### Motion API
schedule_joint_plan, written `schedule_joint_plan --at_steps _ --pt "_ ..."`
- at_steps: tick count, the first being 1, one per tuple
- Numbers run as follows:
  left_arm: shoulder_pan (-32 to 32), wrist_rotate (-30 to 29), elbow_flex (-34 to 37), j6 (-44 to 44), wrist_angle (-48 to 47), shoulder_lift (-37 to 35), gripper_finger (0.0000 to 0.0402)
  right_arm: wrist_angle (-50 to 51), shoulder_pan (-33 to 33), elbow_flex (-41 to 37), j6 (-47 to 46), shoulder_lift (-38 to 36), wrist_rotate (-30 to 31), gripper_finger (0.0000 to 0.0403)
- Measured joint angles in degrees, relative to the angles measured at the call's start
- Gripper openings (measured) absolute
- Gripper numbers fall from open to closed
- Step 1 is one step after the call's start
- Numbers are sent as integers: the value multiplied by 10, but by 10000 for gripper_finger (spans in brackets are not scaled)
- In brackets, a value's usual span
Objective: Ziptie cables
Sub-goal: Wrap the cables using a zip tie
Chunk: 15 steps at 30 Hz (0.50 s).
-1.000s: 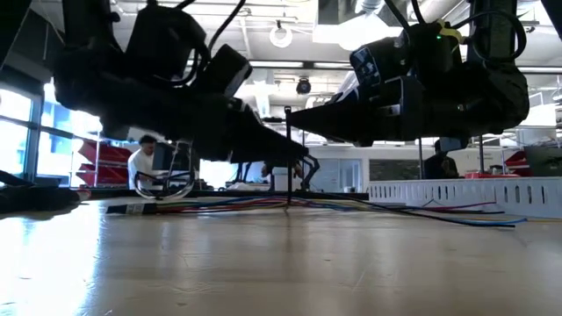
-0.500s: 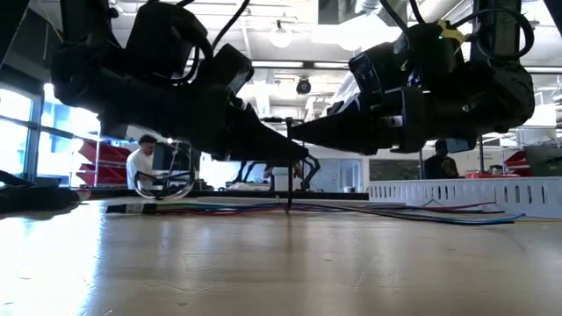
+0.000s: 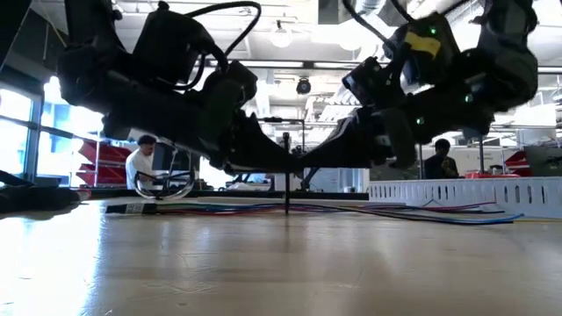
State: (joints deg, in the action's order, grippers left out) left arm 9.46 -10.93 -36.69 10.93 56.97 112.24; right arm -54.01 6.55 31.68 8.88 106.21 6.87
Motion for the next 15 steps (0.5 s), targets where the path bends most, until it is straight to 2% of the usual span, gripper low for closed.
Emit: schedule_joint_plan --at_steps 3,6,9,12,15 --pt "0 1 0 10 -3 0 0 40 4 0 -12 -46 -18 0" --pt "0 0 -4 10 -6 0 0 7 14 2 -16 -68 -53 0" --pt "-1 3 -18 10 -26 0 0 2 24 28 -27 -69 -58 0" --pt "-1 5 -36 0 -61 0 0 91 29 69 -24 -69 -51 0" --pt "1 13 -49 -6 -93 0 0 203 32 103 -11 -68 1 0"
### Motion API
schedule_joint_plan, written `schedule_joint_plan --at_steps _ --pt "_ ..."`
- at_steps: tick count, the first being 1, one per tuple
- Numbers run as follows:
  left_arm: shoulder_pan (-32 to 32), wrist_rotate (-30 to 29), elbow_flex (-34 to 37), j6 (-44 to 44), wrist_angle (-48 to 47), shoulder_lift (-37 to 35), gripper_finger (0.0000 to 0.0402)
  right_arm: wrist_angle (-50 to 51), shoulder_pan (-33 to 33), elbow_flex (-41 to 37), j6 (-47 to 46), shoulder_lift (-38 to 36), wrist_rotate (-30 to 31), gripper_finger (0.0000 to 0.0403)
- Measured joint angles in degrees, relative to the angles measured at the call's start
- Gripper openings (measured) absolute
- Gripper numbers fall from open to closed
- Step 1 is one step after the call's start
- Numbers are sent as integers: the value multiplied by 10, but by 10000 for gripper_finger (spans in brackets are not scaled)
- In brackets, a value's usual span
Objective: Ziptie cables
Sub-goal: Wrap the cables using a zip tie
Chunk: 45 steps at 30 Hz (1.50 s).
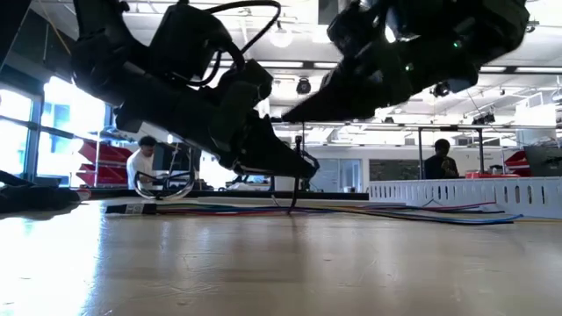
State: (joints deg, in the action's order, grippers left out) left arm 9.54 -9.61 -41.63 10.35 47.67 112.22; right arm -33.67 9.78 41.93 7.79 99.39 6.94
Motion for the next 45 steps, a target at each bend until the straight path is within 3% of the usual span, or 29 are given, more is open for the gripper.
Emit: schedule_joint_plan --at_steps 3,16,20,24,31,35,45 --pt "0 1 -2 -5 -3 0 0 45 4 13 8 4 12 0" --pt "15 -2 -1 -15 -1 1 0 47 9 14 0 23 16 0" --pt "22 -2 4 -13 -7 1 0 39 4 13 -6 13 50 0" --pt "27 -5 18 1 -7 1 0 31 -33 13 -41 7 59 0" --pt "44 -30 25 5 2 1 0 39 -135 13 -145 48 -5 3" --pt "50 -32 25 5 2 1 0 25 -182 13 -188 87 -59 39" --pt "52 -30 25 -1 2 1 0 29 -253 99 -214 183 -146 194"
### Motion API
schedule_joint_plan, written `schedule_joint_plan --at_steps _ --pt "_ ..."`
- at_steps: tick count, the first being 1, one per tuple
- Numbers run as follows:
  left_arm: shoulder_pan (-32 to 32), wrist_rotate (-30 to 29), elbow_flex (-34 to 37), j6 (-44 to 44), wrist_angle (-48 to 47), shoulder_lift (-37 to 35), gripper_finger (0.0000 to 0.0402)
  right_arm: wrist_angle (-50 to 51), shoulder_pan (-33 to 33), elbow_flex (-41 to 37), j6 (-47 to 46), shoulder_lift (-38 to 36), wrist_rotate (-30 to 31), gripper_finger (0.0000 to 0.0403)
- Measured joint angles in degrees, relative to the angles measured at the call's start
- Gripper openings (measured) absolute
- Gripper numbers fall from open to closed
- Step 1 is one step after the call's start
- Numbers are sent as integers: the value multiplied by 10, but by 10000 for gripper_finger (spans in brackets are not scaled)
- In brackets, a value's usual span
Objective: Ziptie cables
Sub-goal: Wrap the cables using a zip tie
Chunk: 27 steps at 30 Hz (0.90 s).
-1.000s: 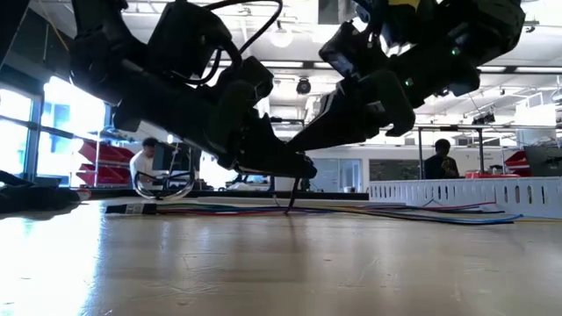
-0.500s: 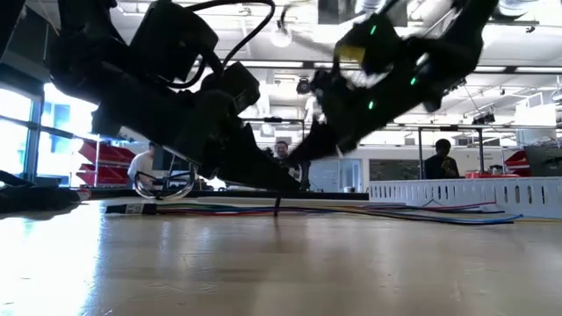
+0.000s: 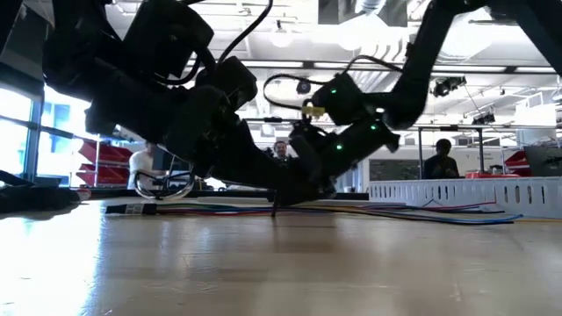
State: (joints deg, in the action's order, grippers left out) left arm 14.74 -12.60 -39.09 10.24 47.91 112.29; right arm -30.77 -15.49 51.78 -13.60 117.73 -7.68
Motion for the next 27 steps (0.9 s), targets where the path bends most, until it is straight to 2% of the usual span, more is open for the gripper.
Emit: schedule_joint_plan --at_steps 5,12,19,27 --pt "0 1 0 -4 0 0 0 57 -18 39 0 10 -13 219" --pt "0 2 0 -4 -1 0 0 60 -30 46 16 12 -16 196" --pt "0 3 0 -5 -1 0 0 68 -61 44 46 -1 8 189" --pt "0 5 0 -7 -1 0 0 51 -86 44 51 14 -124 189"
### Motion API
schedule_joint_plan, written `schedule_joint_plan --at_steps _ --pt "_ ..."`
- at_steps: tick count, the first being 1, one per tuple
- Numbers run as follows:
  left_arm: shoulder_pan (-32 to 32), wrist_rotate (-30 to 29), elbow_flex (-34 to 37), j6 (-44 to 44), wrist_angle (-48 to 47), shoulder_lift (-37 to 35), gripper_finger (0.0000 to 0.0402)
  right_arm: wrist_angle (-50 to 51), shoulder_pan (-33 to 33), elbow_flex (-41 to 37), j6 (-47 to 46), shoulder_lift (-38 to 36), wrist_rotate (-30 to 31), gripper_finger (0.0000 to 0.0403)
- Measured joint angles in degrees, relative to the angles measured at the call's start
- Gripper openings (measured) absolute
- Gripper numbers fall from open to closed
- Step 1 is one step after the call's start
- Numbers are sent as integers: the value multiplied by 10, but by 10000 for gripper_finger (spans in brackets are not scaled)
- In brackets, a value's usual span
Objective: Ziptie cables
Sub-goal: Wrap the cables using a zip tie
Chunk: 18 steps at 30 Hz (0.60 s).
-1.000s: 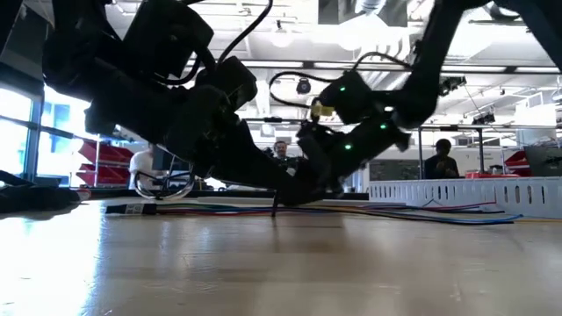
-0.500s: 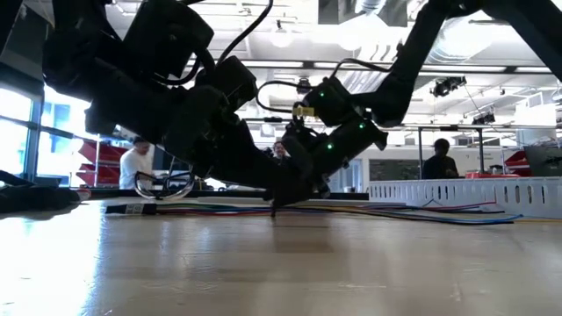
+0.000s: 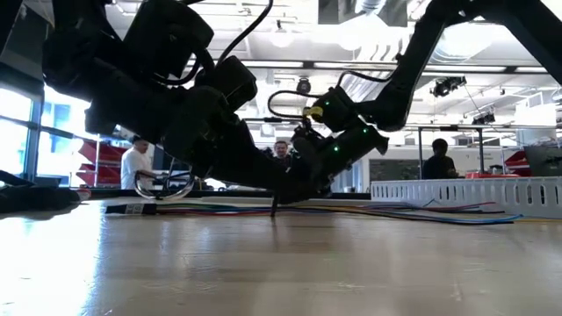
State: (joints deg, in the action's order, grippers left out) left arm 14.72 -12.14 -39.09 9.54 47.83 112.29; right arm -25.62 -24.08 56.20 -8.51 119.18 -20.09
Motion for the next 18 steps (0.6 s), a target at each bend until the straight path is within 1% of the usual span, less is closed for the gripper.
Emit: schedule_joint_plan --at_steps 6,13,16,18 --pt "0 0 0 -2 0 0 0 -55 17 2 11 27 -37 189" --pt "0 0 0 -2 0 0 0 -48 34 1 41 28 -76 187" --pt "0 0 0 -2 0 0 0 -43 42 1 63 29 -75 174" --pt "0 0 0 -2 0 0 0 -43 51 1 77 29 -69 152"
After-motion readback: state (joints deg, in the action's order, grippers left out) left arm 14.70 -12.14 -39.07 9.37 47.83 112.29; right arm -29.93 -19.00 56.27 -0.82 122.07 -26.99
